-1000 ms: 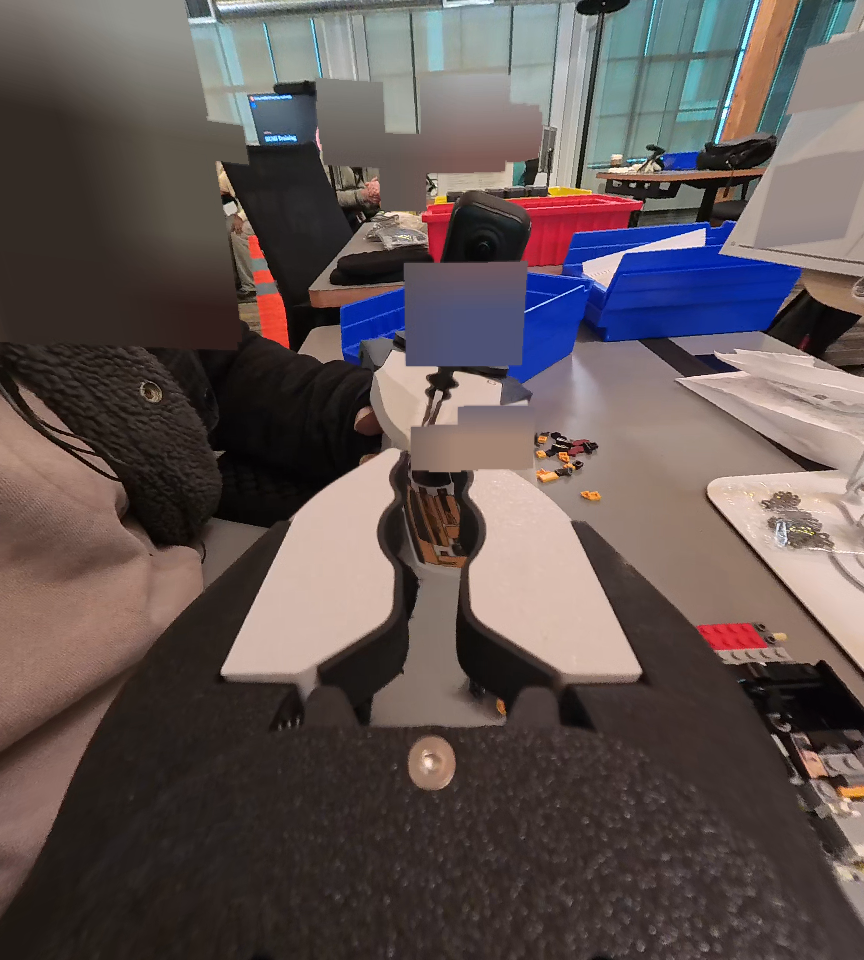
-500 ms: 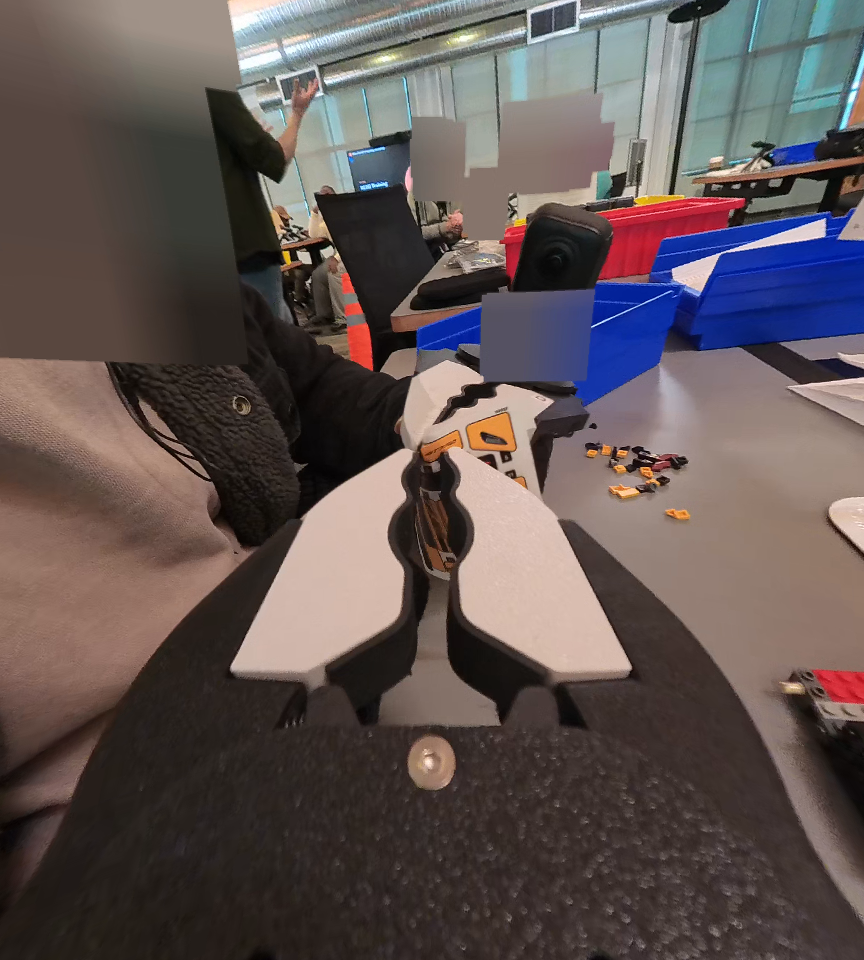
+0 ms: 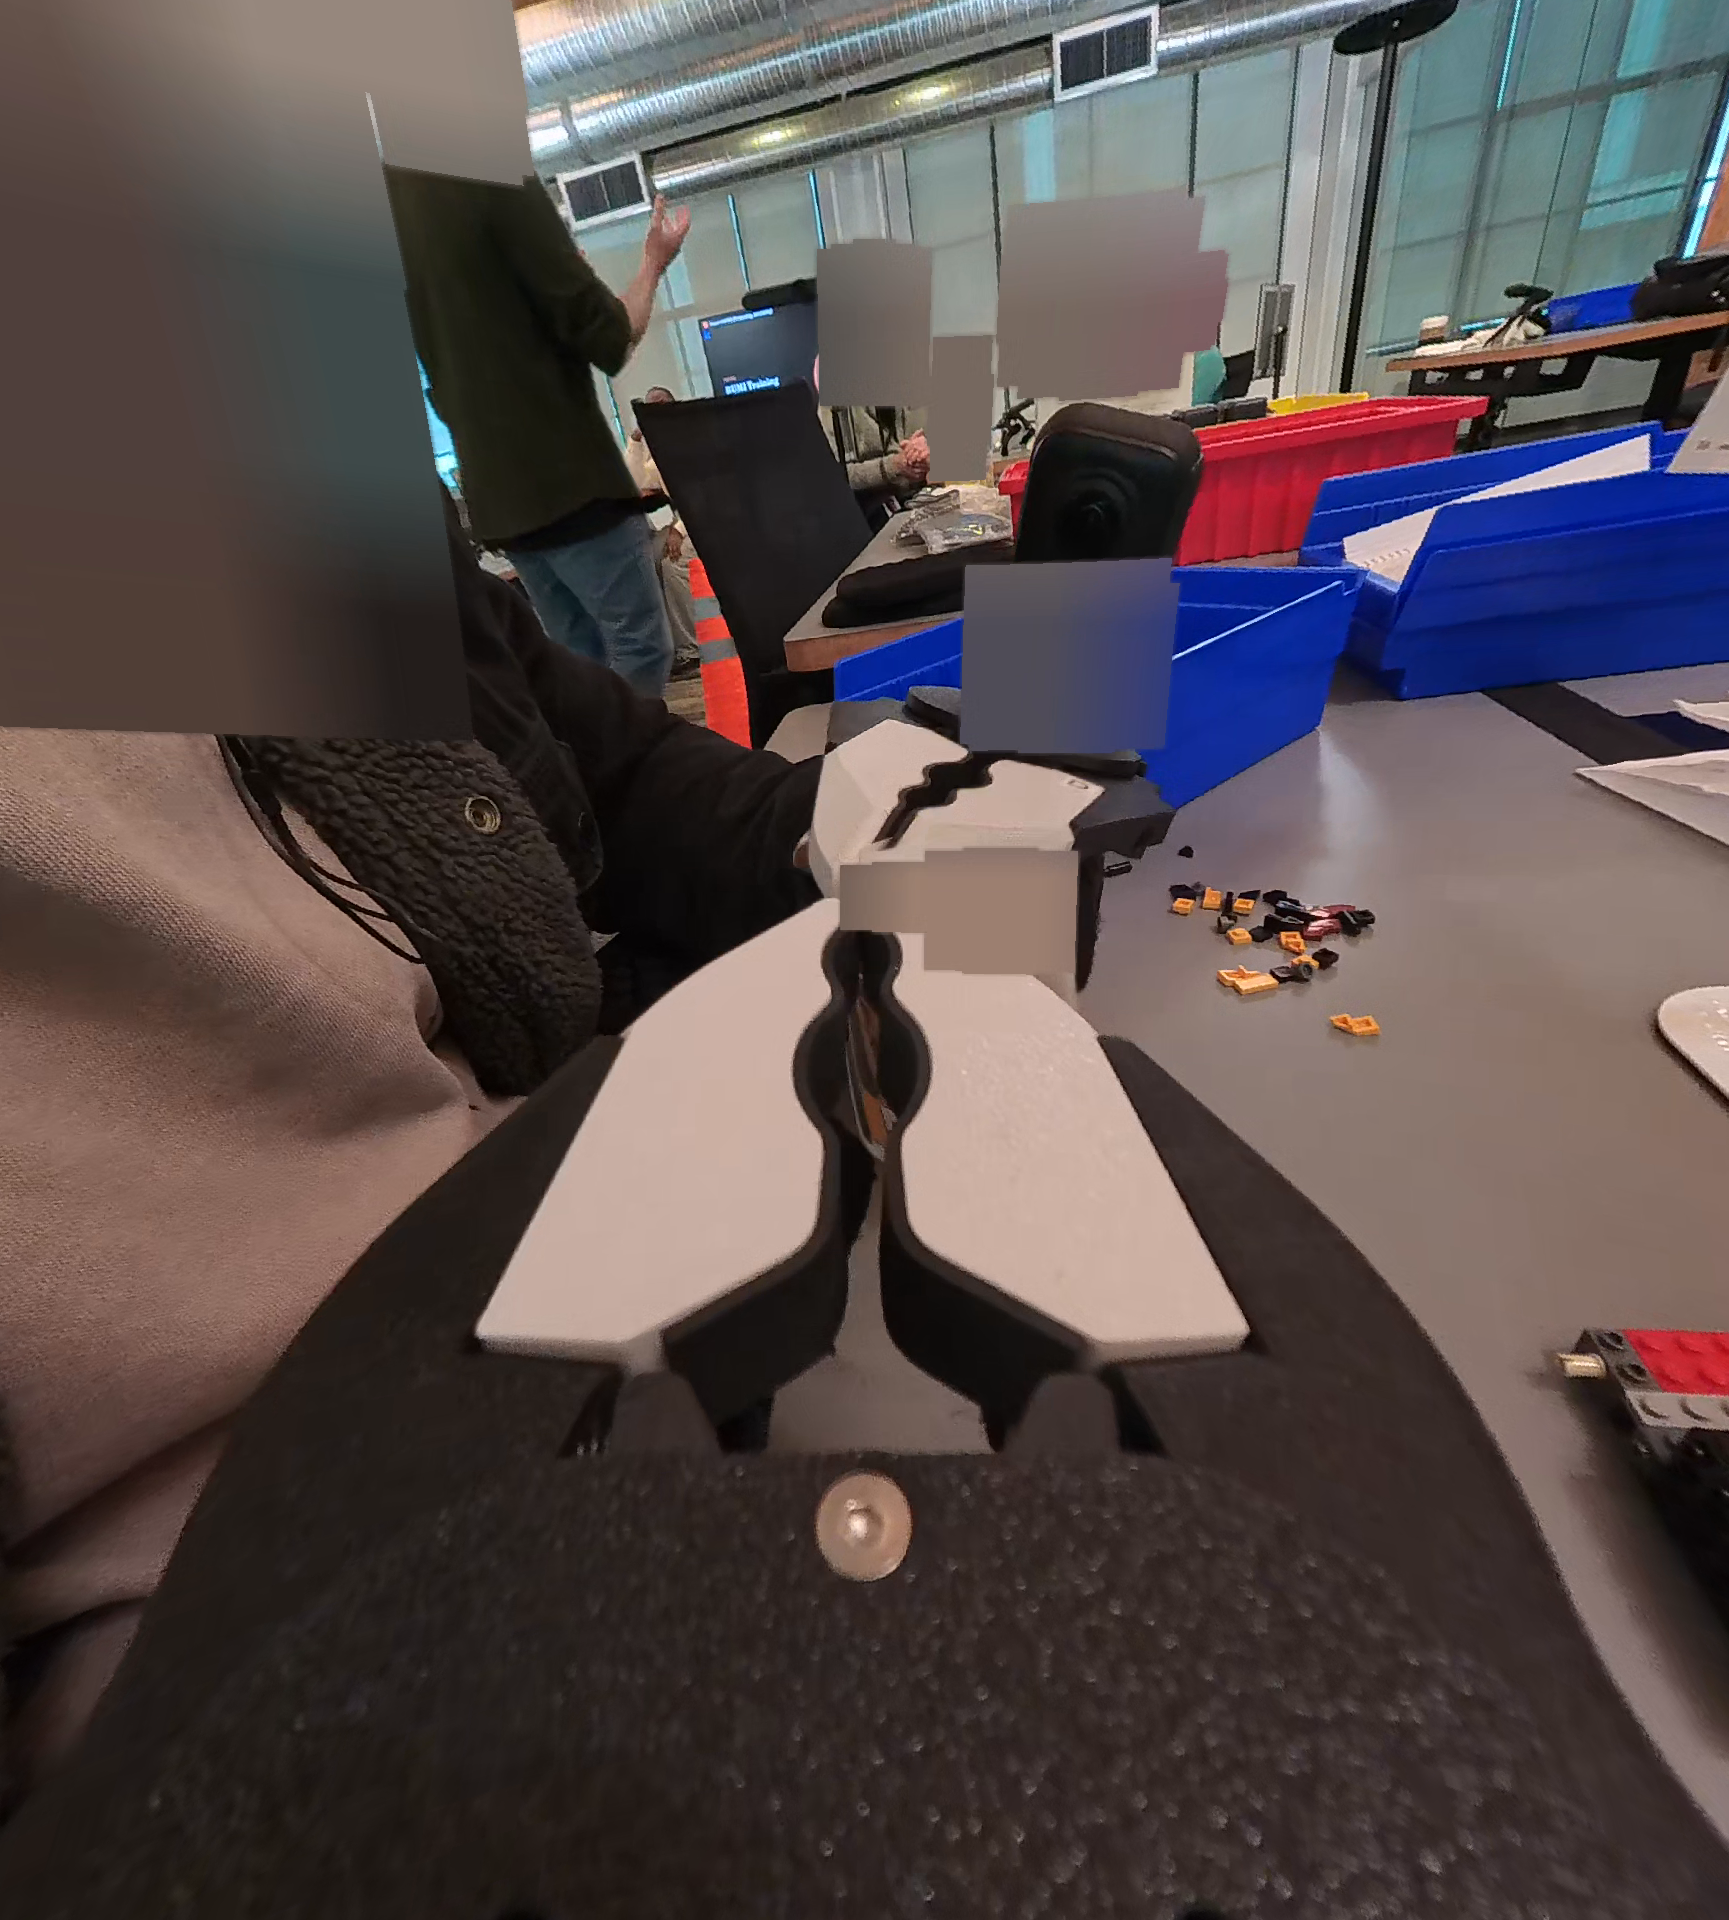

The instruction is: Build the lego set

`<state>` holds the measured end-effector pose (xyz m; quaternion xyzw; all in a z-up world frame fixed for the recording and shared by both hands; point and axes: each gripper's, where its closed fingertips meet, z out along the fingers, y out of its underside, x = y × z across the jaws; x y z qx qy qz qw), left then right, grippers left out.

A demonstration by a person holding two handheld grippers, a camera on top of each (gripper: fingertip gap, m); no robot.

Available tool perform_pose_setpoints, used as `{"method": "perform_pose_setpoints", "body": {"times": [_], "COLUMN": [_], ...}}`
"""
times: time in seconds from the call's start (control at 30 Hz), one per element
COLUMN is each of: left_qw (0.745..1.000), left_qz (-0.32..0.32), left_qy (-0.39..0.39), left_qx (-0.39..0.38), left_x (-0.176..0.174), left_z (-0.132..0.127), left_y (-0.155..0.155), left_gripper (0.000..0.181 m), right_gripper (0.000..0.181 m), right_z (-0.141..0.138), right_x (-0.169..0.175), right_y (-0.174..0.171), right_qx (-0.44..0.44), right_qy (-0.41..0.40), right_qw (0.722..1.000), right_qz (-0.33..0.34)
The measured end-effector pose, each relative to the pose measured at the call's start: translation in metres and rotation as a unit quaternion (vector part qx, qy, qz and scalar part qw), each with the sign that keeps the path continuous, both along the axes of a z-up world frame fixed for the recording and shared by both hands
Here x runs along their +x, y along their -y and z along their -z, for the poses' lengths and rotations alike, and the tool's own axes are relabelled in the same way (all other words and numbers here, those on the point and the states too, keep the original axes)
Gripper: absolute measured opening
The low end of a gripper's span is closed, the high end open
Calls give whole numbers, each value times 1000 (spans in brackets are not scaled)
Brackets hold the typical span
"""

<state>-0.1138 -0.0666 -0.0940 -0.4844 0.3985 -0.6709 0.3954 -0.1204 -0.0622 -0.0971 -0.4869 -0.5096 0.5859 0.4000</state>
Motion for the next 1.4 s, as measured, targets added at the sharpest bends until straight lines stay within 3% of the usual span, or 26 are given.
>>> {"method": "perform_pose_setpoints", "body": {"times": [0.87, 1.03, 1.13, 1.4], "left_qw": [997, 993, 986, 934], "left_qz": [-46, -70, -110, -254], "left_qy": [7, 17, 8, -45], "left_qx": [-62, -98, -125, -246], "left_x": [-12, -18, -23, -50], "left_z": [6, 7, 15, 60], "left_y": [-32, -47, -65, -127], "left_gripper": [0, 0, 0, 0], "right_gripper": [0, 0, 0, 0], "right_z": [7, 8, 9, 20], "right_x": [3, 5, 6, 11], "right_y": [-20, -25, -31, -38], "right_qx": [43, 96, 212, 520], "right_qy": [31, 48, 78, 143], "right_qw": [997, 991, 964, 811], "right_qz": [53, 84, 138, 226]}}
